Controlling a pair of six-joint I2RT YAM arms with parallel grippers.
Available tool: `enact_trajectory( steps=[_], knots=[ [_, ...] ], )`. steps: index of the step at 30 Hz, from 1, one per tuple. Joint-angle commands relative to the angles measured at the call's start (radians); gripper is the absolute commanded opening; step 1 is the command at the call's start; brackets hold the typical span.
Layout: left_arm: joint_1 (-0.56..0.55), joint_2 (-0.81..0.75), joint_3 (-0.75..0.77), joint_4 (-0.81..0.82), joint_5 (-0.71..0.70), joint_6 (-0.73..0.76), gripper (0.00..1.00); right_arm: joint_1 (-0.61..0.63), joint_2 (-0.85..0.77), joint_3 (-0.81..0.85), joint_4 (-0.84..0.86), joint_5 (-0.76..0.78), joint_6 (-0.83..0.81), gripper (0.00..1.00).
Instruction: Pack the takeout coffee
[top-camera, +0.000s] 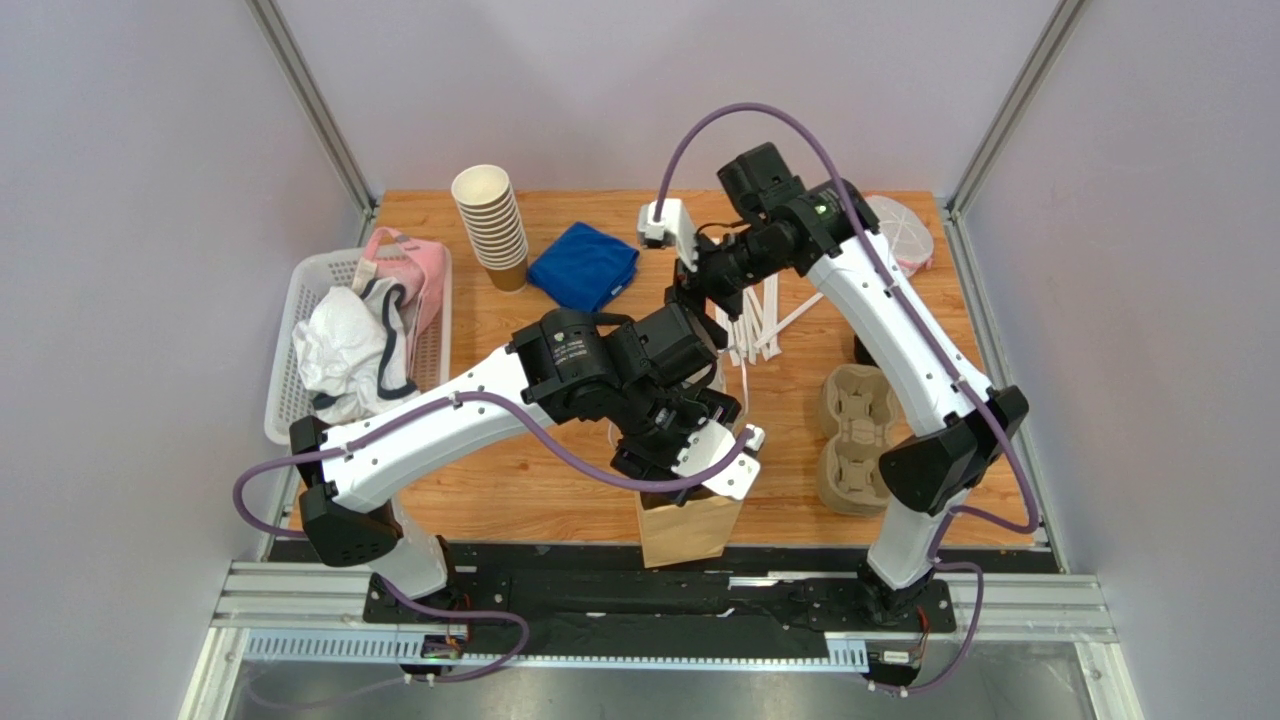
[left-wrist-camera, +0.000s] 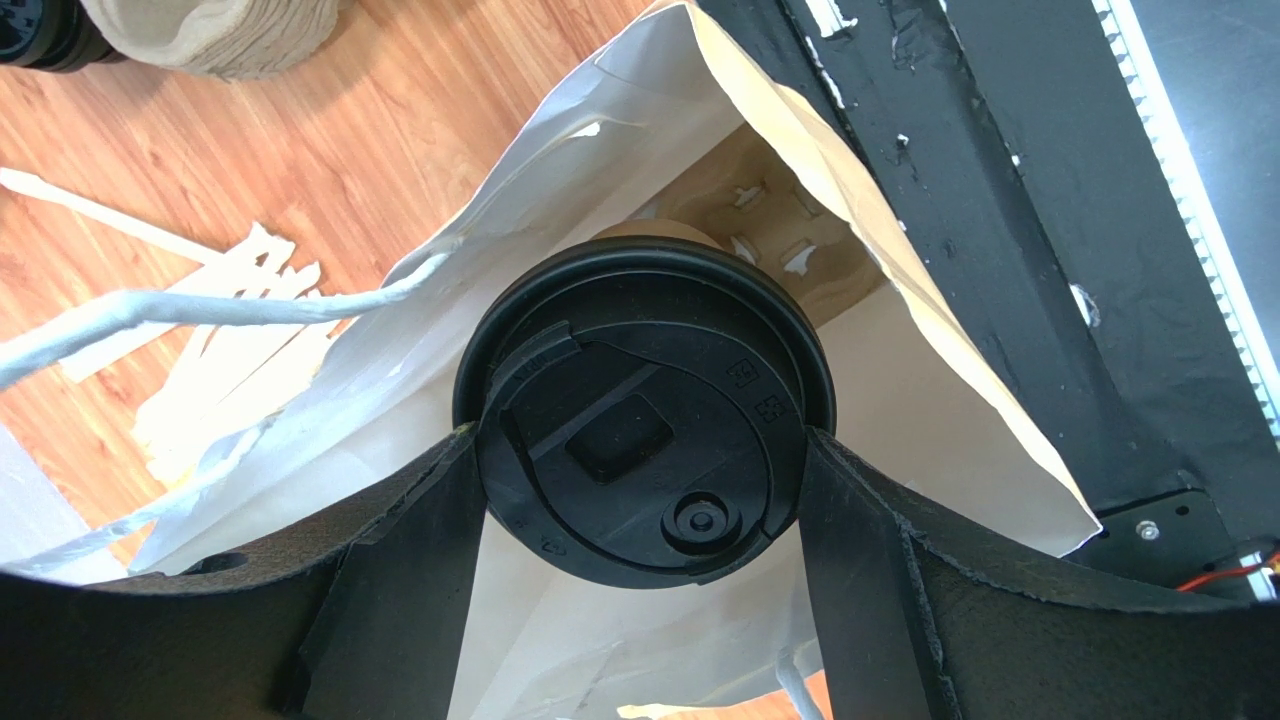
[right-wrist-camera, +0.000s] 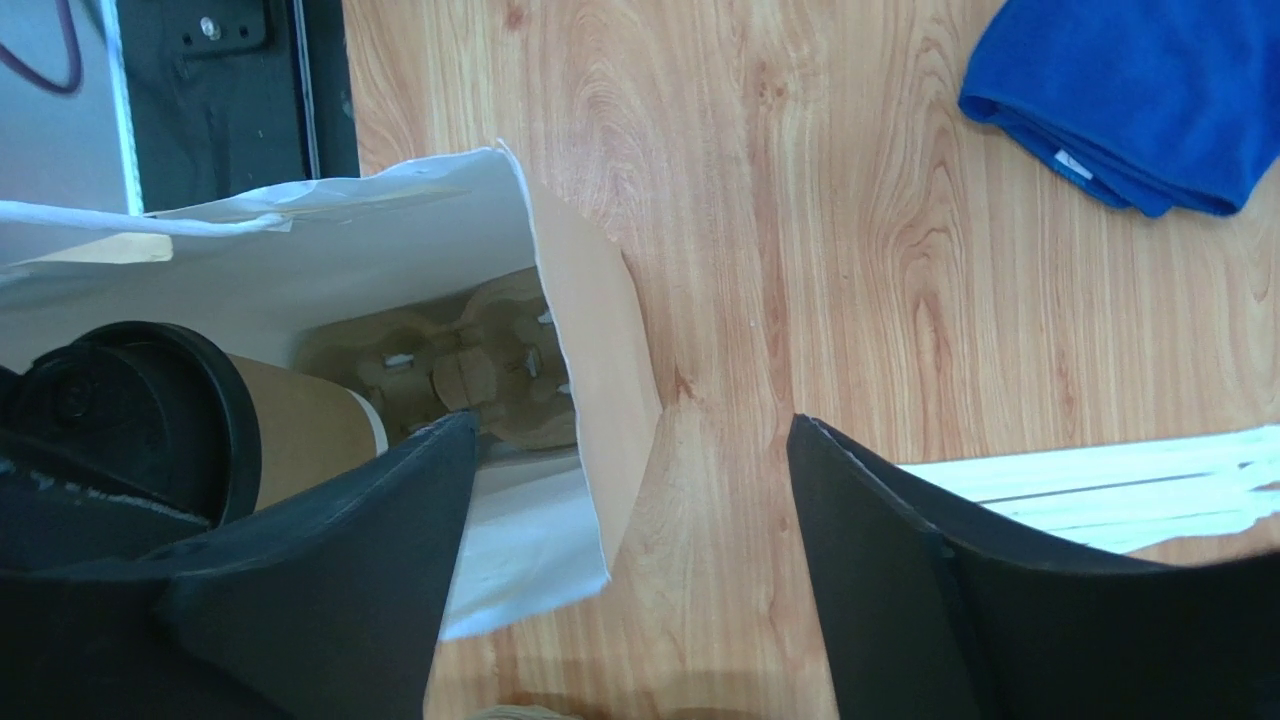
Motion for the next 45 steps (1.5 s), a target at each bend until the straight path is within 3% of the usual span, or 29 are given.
enact_trajectory(
  steps=[1,4,5,6,10,17,19,21,22,23,26,34,38,45],
  knots=[
    [-0.006,-0.008,-0.001,-0.005,0.015,0.013,0.29,0.05,0.026,0.052,-0.104,0.07,-0.068,0.7],
    [-0.006,-0.019,-0.027,0.006,-0.02,-0.01,0.29,0.053,0.043,0.074,-0.133,0.111,-0.039,0.36],
    [0.001,-0.025,-0.036,0.007,-0.031,-0.016,0.29,0.052,0.04,0.075,-0.139,0.125,-0.027,0.07],
    [0.009,-0.036,-0.053,0.008,-0.039,-0.03,0.29,0.049,0.035,0.072,-0.141,0.153,0.022,0.0],
    [0.069,-0.059,-0.074,0.003,-0.047,-0.077,0.28,0.017,-0.074,-0.016,-0.119,0.151,0.172,0.0],
    [0.159,-0.094,-0.101,0.041,-0.102,-0.093,0.27,0.015,-0.31,-0.359,-0.064,0.044,0.375,0.0],
    [0.174,-0.103,-0.108,0.043,-0.097,-0.082,0.27,0.015,-0.393,-0.431,-0.069,0.035,0.371,0.04],
    [0.182,-0.126,-0.13,0.046,-0.086,-0.068,0.27,0.015,-0.436,-0.439,-0.11,0.006,0.365,0.18],
    [0.182,-0.136,-0.137,0.049,-0.077,-0.052,0.27,0.015,-0.444,-0.436,-0.122,-0.01,0.363,0.29],
    [0.182,-0.151,-0.143,0.05,-0.05,-0.045,0.27,0.015,-0.451,-0.431,-0.135,-0.019,0.361,0.51],
    [0.179,-0.163,-0.13,0.04,0.005,-0.032,0.27,0.015,-0.445,-0.382,-0.12,0.043,0.345,0.69],
    [0.168,-0.165,-0.131,0.02,0.01,-0.036,0.27,0.006,-0.275,-0.178,-0.055,0.108,0.335,0.82],
    [0.168,-0.183,-0.168,0.037,-0.019,-0.042,0.27,0.007,-0.221,-0.117,-0.058,0.026,0.332,0.83],
    [0.17,-0.202,-0.197,0.057,-0.017,-0.071,0.27,0.069,-0.296,-0.245,-0.024,-0.018,0.295,0.84]
  ],
)
